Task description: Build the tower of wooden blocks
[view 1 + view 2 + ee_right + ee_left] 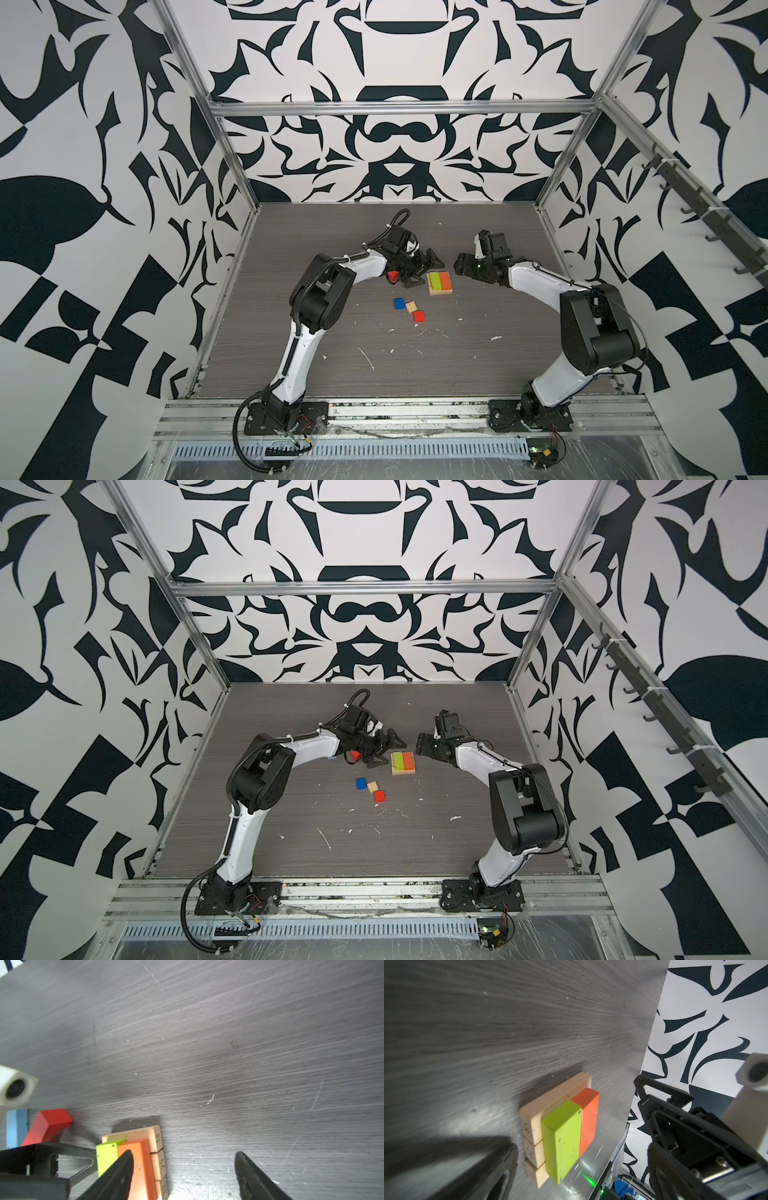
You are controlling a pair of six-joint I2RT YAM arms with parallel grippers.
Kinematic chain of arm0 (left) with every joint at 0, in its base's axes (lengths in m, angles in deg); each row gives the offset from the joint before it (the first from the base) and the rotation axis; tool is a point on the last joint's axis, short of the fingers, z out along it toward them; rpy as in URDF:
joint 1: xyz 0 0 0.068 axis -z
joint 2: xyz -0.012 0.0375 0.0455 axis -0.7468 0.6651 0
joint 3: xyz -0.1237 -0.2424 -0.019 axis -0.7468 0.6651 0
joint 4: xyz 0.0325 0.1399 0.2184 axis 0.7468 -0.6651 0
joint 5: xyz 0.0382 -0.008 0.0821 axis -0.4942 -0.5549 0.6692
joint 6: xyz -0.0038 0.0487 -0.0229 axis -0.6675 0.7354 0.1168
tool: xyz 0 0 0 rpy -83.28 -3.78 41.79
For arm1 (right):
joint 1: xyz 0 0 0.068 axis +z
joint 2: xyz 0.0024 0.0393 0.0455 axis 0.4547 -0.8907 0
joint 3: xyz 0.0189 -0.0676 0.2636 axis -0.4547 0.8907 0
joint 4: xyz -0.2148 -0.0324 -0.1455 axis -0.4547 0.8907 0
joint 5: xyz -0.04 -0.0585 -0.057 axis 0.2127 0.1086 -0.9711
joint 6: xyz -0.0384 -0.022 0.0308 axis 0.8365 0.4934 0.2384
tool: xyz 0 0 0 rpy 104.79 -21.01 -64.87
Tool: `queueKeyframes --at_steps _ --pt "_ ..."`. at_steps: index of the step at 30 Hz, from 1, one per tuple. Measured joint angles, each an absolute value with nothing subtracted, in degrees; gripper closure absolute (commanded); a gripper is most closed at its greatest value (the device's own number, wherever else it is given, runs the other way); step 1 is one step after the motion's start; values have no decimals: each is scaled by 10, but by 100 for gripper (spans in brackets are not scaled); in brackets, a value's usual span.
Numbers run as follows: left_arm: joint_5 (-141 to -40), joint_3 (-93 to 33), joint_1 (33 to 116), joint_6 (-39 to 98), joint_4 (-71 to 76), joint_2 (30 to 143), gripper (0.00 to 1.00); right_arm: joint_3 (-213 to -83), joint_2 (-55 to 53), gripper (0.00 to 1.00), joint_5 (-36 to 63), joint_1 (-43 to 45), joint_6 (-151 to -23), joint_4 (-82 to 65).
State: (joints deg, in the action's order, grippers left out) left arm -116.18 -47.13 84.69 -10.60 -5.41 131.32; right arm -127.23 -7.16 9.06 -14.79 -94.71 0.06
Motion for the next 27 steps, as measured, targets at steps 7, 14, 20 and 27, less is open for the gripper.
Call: queueKeyframes --at_steps 7,14,20,27 --pt "-1162 -482 843 -78 -88 1277 1 -1272 -45 18 88 -148 -946 27" --pt "-1161 -489 831 -47 -125 1227 1 -1274 -13 19 112 -144 -928 59" --pt "-1154 -476 798 -20 -144 1180 0 -1289 -12 20 137 -127 -902 99" --pt "-1152 -401 754 2 -153 1130 1 -1352 -24 20 160 -76 -859 139"
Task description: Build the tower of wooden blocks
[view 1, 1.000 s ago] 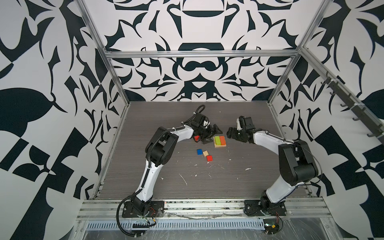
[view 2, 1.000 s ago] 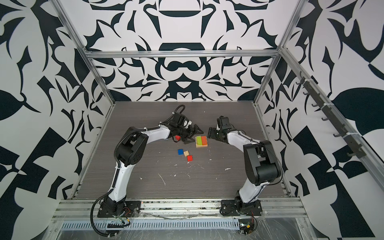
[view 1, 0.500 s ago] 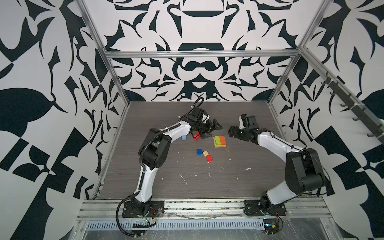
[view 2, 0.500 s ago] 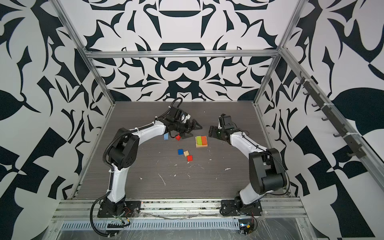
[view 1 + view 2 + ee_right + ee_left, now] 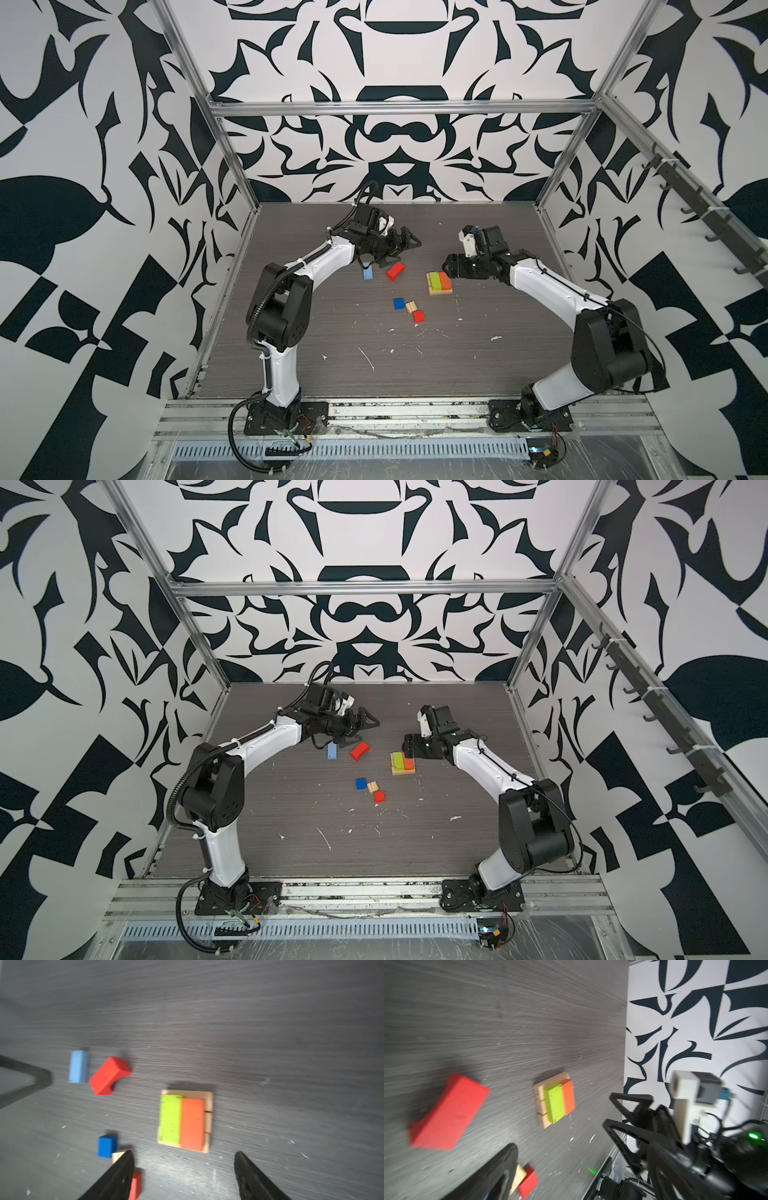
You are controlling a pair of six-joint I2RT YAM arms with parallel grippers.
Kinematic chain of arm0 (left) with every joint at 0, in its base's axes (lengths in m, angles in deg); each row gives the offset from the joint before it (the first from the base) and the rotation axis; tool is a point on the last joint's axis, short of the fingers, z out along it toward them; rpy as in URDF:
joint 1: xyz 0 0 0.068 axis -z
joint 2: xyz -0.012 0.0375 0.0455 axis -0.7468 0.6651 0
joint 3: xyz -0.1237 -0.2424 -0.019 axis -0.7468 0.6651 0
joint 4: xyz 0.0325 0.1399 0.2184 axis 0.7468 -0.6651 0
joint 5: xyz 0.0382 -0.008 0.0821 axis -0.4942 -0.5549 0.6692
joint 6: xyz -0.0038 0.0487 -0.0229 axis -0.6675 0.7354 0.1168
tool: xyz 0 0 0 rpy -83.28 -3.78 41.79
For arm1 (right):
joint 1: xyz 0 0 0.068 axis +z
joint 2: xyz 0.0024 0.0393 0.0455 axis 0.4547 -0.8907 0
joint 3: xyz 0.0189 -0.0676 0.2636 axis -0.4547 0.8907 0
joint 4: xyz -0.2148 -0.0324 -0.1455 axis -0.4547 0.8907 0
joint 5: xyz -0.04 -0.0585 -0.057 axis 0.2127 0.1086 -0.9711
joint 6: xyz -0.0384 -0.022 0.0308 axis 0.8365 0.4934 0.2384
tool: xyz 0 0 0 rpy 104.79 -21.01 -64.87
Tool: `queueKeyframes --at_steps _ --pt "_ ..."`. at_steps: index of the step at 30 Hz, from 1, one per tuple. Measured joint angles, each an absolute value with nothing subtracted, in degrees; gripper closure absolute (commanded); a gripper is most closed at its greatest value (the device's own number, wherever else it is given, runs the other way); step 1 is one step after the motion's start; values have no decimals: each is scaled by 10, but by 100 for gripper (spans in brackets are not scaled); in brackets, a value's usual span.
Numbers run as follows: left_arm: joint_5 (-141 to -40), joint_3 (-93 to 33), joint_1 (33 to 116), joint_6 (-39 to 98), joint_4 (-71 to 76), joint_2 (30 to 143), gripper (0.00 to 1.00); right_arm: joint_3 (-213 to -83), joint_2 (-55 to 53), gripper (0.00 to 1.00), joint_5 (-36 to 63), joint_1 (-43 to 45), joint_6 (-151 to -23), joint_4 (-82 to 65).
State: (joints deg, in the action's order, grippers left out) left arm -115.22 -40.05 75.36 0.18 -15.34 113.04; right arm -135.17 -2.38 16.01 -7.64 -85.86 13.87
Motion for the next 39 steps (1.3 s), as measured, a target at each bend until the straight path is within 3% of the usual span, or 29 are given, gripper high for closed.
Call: queueKeyframes --at_steps 12,23,39 --pt "-1166 -277 683 28 -145 1050 0 -1487 -145 20 150 38 -797 183" --pt "-1172 -200 625 58 -133 996 1 -1621 -284 21 118 70 -740 211" --pt "-1139 -156 618 108 -147 936 1 -1763 -408 22 102 86 -640 277"
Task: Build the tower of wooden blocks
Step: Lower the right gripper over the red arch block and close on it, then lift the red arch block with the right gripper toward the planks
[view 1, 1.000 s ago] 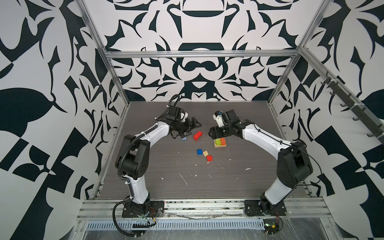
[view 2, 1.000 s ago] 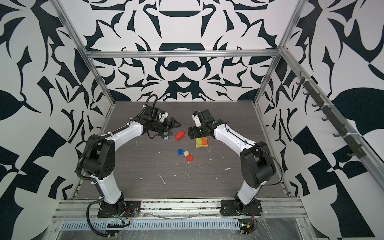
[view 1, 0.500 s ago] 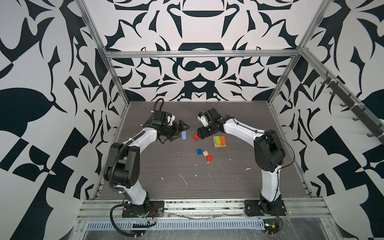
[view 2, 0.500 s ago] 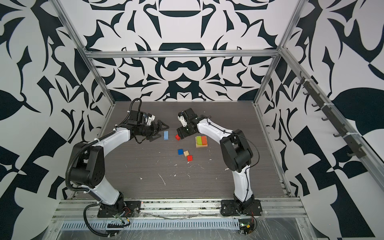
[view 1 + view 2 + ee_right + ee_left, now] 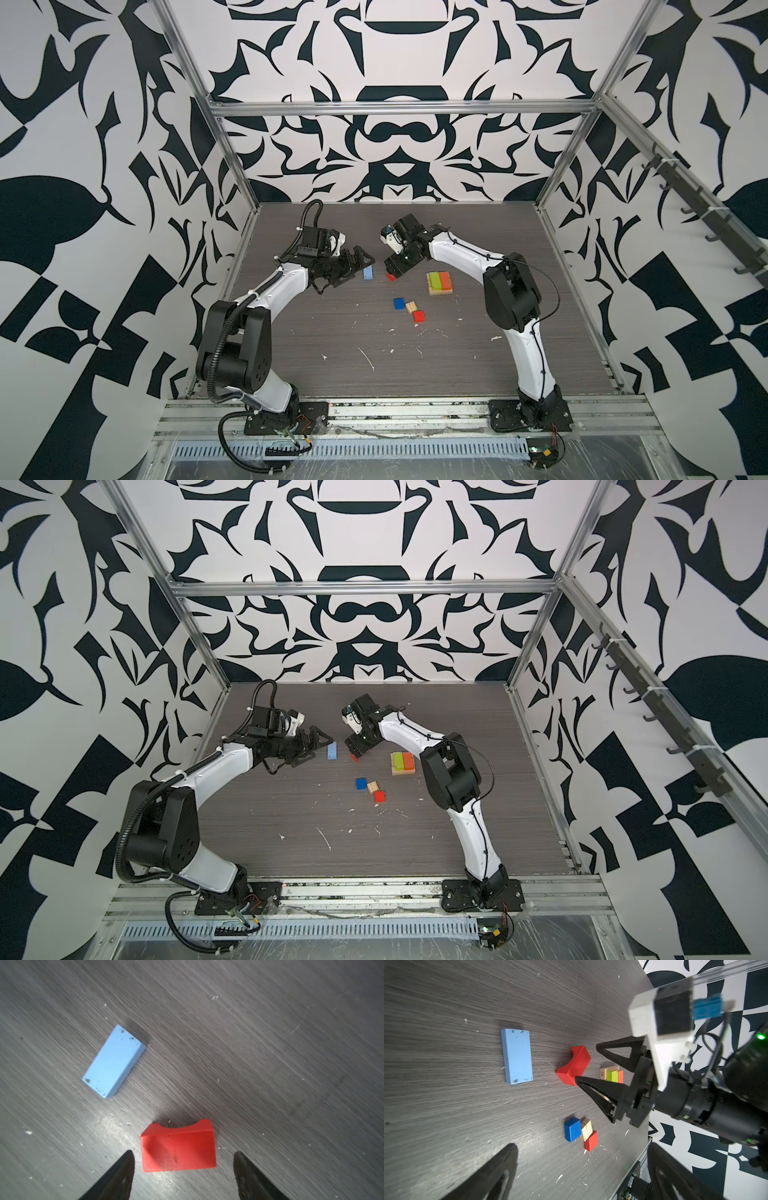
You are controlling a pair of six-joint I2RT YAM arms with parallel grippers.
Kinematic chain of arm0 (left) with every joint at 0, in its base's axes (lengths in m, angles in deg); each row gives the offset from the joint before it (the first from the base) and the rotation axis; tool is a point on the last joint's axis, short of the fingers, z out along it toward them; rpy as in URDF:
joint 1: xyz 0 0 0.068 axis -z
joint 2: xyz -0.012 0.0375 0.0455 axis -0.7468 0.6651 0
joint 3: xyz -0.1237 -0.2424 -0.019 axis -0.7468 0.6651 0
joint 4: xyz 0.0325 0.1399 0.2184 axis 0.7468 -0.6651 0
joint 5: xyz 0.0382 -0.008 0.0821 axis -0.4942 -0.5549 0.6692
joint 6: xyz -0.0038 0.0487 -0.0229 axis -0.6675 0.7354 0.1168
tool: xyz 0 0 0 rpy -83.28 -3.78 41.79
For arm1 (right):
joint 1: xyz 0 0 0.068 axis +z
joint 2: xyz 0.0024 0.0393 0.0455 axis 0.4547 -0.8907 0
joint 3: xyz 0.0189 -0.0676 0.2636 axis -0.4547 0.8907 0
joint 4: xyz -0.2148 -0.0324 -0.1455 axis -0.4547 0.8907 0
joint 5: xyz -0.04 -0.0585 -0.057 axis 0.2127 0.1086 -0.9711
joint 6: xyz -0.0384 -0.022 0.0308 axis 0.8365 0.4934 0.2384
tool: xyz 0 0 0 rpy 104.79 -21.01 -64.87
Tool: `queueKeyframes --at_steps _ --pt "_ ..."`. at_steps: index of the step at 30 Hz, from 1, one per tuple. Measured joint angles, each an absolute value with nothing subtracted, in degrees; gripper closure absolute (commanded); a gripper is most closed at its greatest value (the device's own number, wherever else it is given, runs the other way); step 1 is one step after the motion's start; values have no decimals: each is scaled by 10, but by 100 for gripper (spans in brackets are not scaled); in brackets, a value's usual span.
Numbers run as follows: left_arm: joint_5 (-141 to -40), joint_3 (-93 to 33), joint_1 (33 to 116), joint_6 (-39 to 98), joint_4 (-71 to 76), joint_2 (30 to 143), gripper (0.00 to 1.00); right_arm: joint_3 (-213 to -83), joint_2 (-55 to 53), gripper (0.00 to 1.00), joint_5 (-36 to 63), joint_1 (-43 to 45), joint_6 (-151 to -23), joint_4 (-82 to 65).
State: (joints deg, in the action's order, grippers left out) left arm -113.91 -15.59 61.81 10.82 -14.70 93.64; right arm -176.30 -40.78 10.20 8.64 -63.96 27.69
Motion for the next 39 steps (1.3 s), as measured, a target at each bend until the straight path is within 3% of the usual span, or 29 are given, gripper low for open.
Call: queueKeyframes --at_steps 10,25,39 --pt "-1138 -142 618 109 -148 934 1 -1791 -451 30 94 96 -625 293" --pt "-1138 -141 618 106 -147 934 1 -1792 -450 53 71 103 -637 294" --pt "-1145 -137 618 94 -129 934 1 -1790 -319 54 6 103 -792 331"
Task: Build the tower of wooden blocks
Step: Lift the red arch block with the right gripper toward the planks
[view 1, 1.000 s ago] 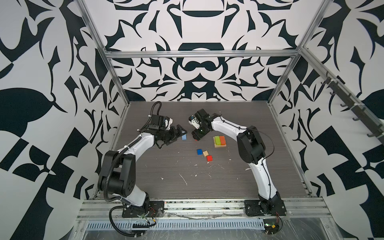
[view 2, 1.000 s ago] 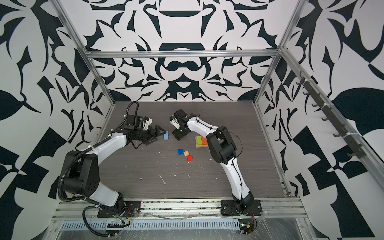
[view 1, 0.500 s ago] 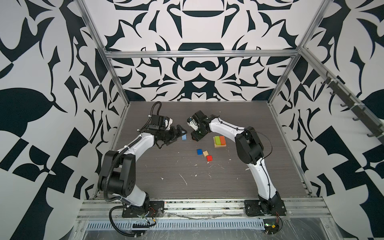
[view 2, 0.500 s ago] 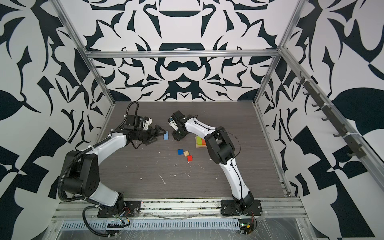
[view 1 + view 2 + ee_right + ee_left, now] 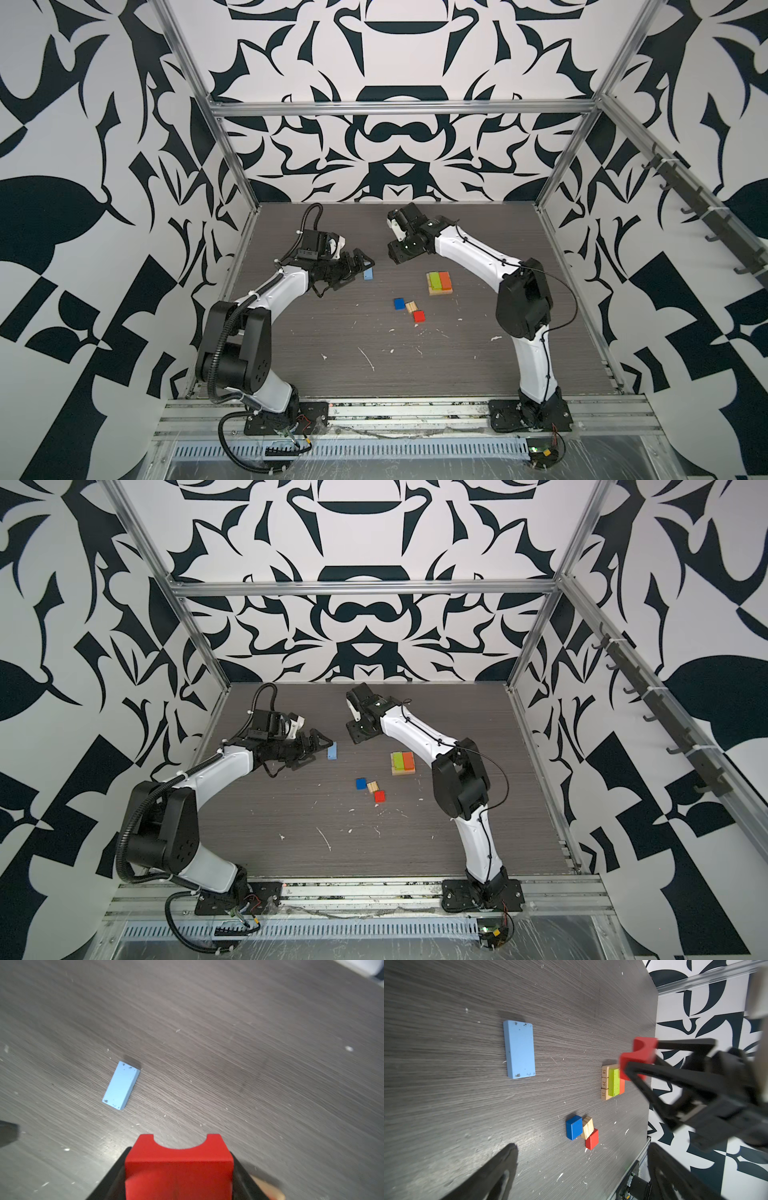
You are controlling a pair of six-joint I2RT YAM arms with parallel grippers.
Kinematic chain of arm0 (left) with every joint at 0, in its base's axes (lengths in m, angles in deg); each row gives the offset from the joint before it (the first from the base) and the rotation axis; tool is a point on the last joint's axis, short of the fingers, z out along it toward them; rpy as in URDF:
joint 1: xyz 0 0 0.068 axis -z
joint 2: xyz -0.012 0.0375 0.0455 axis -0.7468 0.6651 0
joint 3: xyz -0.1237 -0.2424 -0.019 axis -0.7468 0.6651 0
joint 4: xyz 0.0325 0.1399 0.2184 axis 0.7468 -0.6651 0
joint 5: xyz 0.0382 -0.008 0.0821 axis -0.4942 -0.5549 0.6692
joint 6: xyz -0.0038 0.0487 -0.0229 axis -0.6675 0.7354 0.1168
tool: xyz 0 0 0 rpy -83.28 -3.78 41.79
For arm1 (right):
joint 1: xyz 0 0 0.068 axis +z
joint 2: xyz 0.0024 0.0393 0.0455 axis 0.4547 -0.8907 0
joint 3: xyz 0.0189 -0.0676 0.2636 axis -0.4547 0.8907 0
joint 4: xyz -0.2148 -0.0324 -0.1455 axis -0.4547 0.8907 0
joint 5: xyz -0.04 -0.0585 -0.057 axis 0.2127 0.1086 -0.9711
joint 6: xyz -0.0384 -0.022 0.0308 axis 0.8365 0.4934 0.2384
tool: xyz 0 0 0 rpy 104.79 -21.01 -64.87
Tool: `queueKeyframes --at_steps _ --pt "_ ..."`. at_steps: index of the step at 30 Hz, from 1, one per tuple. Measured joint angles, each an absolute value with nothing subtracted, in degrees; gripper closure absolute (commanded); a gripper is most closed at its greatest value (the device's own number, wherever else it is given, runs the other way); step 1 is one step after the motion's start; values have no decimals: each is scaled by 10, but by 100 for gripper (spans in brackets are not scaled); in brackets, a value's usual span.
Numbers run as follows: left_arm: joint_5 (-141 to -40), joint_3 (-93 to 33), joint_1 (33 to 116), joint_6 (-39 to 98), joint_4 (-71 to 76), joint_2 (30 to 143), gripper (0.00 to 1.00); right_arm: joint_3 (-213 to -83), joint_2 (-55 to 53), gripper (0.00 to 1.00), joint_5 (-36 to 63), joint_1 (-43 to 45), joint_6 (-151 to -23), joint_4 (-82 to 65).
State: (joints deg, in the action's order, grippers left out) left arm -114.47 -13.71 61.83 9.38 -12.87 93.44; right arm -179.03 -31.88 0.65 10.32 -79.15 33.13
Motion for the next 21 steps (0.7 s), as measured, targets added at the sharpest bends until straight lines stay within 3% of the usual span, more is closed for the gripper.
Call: queueKeyframes --at_steps 21 --pt "-1148 -148 644 74 -105 967 1 -1577 -184 54 -53 83 -920 341"
